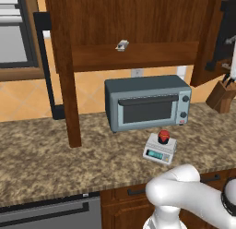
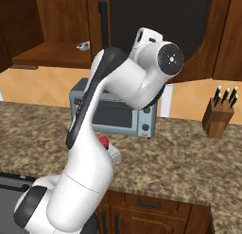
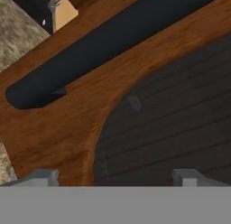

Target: Pick the jam and place it on the digital scale for weighing, and close the cabinet.

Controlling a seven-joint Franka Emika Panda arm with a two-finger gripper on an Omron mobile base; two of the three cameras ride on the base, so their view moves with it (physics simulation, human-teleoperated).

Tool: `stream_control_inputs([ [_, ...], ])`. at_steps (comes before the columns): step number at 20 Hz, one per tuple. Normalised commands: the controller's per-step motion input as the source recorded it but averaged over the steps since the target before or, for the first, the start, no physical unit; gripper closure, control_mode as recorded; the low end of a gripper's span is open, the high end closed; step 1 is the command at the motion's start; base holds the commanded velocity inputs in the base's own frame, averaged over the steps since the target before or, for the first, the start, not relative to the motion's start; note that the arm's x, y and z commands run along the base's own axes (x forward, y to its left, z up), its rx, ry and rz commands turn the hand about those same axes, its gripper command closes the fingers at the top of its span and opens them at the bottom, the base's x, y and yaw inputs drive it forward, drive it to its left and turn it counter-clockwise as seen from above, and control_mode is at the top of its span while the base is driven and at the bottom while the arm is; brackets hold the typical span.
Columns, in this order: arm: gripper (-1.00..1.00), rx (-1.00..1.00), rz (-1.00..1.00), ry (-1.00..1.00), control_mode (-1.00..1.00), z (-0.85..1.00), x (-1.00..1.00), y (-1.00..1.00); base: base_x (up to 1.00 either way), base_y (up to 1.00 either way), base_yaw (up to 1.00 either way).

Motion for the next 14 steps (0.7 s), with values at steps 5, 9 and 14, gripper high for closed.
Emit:
stream_control_inputs([
  [5, -1.0, -0.09, -0.11, 0.09, -1.0, -0.14, 1.0, 0.08, 0.0, 0.0, 0.0],
  [9, -1.0, -0.03, 0.0, 0.04, -1.0, -0.28, 1.0, 0.0, 0.0, 0.0, 0.0],
  [14, -1.0, -0.01, 0.0, 0.0, -1.0, -0.35, 0.97, -0.01, 0.0, 0.0, 0.0],
])
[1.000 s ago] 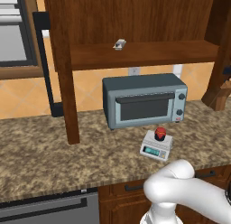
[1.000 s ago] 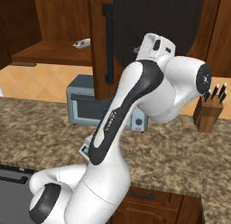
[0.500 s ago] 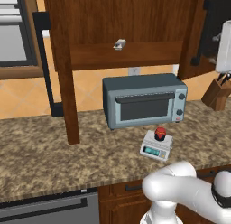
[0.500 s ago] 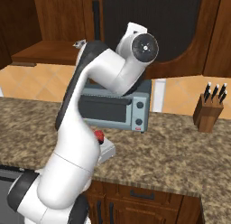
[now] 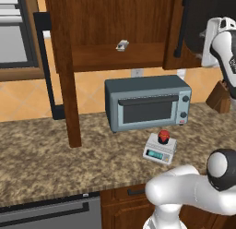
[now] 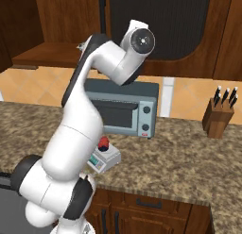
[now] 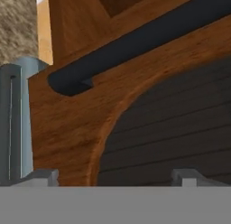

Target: Pick the jam and place it on the digital scale for weighing, and close the cabinet.

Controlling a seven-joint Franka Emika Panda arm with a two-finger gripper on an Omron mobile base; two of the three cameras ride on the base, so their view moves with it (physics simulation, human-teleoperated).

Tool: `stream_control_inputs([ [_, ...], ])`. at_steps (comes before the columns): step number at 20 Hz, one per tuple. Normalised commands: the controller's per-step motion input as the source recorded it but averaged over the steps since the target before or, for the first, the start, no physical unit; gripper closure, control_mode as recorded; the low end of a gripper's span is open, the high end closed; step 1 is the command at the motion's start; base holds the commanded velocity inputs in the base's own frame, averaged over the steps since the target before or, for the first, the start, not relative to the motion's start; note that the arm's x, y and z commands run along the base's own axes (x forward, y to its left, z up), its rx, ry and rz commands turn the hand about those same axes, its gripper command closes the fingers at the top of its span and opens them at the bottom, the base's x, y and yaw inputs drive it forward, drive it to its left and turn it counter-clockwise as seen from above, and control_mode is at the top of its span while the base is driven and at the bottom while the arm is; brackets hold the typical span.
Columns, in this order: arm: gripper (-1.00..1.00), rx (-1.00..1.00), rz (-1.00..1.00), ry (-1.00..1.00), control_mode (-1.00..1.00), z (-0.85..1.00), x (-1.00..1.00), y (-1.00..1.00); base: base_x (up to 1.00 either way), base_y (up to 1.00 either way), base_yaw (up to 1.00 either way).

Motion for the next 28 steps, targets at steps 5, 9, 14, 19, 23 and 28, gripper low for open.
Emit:
stream_control_inputs([
  [5, -1.0, 0.0, 0.0, -0.02, -1.0, -0.47, 0.99, -0.03, 0.0, 0.0, 0.0],
  [9, -1.0, 0.0, -0.01, -0.04, -1.0, -0.6, 0.86, 0.0, 0.0, 0.0, 0.0],
  [14, -1.0, -0.02, -0.01, -0.21, -1.0, -0.64, -0.86, 0.04, 0.0, 0.0, 0.0],
  [19, -1.0, 0.0, -0.02, -0.03, -1.0, -0.17, -0.98, 0.07, 0.0, 0.0, 0.0],
  [23, -1.0, 0.0, 0.0, -0.01, -1.0, 0.0, -0.79, 0.0, 0.0, 0.0, 0.0],
  [28, -1.0, 0.0, 0.0, -0.08, -1.0, 0.0, -0.86, 0.01, 0.0, 0.0, 0.0],
])
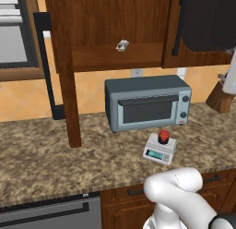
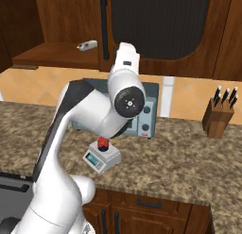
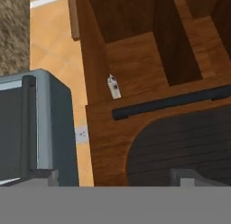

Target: Pick the jam and place it on the digital scale for weighing, and close the cabinet.

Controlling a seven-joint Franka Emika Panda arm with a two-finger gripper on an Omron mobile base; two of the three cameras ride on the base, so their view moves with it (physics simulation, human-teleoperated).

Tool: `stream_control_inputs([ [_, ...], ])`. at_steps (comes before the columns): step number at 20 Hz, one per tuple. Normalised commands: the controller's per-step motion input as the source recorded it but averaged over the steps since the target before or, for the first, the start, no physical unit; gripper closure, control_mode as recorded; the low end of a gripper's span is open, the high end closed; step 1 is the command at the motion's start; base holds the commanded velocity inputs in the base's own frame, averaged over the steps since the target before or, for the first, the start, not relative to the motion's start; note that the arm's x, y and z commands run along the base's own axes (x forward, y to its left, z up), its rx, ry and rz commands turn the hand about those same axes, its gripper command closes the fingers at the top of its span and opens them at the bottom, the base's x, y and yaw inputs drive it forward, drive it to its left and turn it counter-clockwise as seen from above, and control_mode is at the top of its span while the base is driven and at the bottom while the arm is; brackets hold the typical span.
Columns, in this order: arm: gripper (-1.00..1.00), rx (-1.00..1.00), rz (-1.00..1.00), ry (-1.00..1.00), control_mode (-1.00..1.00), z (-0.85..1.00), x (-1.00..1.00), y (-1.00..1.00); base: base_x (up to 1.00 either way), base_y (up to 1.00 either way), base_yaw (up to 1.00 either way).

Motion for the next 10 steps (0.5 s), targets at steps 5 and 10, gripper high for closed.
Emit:
stream_control_inputs([
  [5, -1.0, 0.0, 0.0, -0.13, -1.0, -0.07, -0.99, 0.76, 0.0, 0.0, 0.0],
  [10, -1.0, 0.0, -0.02, -0.3, -1.0, -0.51, -0.74, 1.0, 0.0, 0.0, 0.0],
])
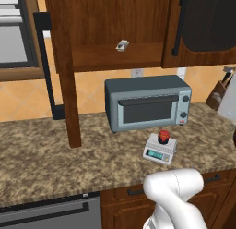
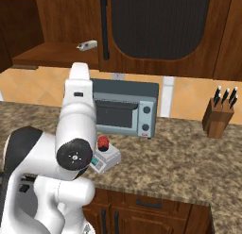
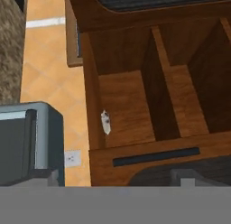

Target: Pick the jam and place it on the digital scale for weighing, and close the cabinet.

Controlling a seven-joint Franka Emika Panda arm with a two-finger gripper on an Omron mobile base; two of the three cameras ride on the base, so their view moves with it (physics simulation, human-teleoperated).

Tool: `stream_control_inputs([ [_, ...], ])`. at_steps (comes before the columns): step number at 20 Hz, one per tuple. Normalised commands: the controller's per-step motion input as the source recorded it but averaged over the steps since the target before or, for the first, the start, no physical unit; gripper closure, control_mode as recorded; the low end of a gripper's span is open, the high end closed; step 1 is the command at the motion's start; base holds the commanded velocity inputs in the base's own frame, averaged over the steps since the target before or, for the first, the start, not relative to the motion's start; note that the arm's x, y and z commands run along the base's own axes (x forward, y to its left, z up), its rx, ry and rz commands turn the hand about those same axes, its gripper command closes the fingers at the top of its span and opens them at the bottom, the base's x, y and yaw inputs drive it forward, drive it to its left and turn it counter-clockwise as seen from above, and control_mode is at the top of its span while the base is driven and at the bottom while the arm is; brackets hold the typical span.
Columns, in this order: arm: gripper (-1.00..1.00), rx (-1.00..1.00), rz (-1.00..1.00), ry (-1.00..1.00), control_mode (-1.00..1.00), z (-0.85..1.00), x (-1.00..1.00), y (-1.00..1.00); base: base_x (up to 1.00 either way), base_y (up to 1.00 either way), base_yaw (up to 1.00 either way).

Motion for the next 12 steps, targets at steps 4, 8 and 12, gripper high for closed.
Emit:
stream_control_inputs([
  [4, -1.0, 0.0, -0.08, -0.28, -1.0, -0.05, -0.87, 1.0, 0.0, 0.0, 0.0],
  [8, -1.0, -0.1, -0.01, -0.03, -1.0, 0.0, -0.73, 1.0, 0.0, 0.0, 0.0],
  [12, -1.0, -0.02, -0.05, -0.05, -1.0, -0.33, -0.34, 1.0, 0.0, 0.0, 0.0],
])
